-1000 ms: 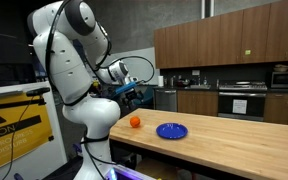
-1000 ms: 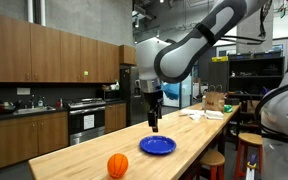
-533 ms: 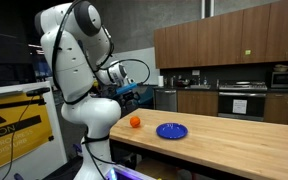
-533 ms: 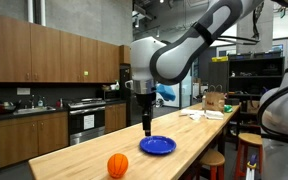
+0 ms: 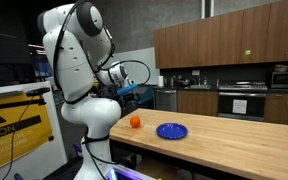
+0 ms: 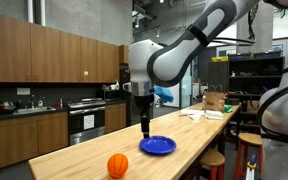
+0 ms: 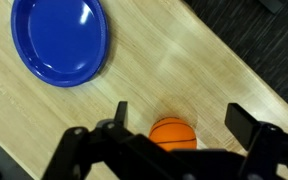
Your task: Put the ball on the plate
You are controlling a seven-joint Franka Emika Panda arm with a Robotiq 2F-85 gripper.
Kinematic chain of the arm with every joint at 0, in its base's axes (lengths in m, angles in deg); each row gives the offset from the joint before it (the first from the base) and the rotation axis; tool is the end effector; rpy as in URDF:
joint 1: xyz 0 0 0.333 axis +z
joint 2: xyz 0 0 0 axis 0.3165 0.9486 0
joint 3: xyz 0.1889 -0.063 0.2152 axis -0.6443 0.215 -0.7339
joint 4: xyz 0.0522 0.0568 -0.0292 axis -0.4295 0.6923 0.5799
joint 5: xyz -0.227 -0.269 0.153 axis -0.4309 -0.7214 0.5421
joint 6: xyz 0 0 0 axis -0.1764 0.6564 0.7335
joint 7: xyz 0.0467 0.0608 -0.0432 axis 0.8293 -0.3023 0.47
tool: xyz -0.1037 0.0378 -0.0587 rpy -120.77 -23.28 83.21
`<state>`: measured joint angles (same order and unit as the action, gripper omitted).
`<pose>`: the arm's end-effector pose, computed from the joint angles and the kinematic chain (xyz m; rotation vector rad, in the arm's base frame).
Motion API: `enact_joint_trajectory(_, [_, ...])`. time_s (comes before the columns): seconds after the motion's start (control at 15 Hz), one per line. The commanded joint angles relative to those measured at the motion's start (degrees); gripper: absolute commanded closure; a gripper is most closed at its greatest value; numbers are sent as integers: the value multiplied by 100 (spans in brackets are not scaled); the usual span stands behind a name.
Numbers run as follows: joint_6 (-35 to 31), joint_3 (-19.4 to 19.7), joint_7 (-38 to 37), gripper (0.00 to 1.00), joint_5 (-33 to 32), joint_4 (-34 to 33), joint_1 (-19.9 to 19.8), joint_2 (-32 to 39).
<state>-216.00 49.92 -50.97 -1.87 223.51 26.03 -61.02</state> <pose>0.4021 0.1030 0.3297 2.6931 0.9309 0.0454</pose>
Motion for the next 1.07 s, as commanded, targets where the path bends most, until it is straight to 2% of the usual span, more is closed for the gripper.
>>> enact_joint_trajectory(0.0, [-41,332,970,0,657,-49,232,254])
enact_joint_trajectory(0.13, [-114,455,1744,0,1244,-155,425,454])
enact_joint_trajectory(0.33, [112,546,2775,0,2018,-412,651,720])
enact_joint_trajectory(0.67, [589,525,3919,0,3103,-935,645,1114])
enact_joint_trajectory(1.0, [637,450,3990,0,2959,-1297,349,1506])
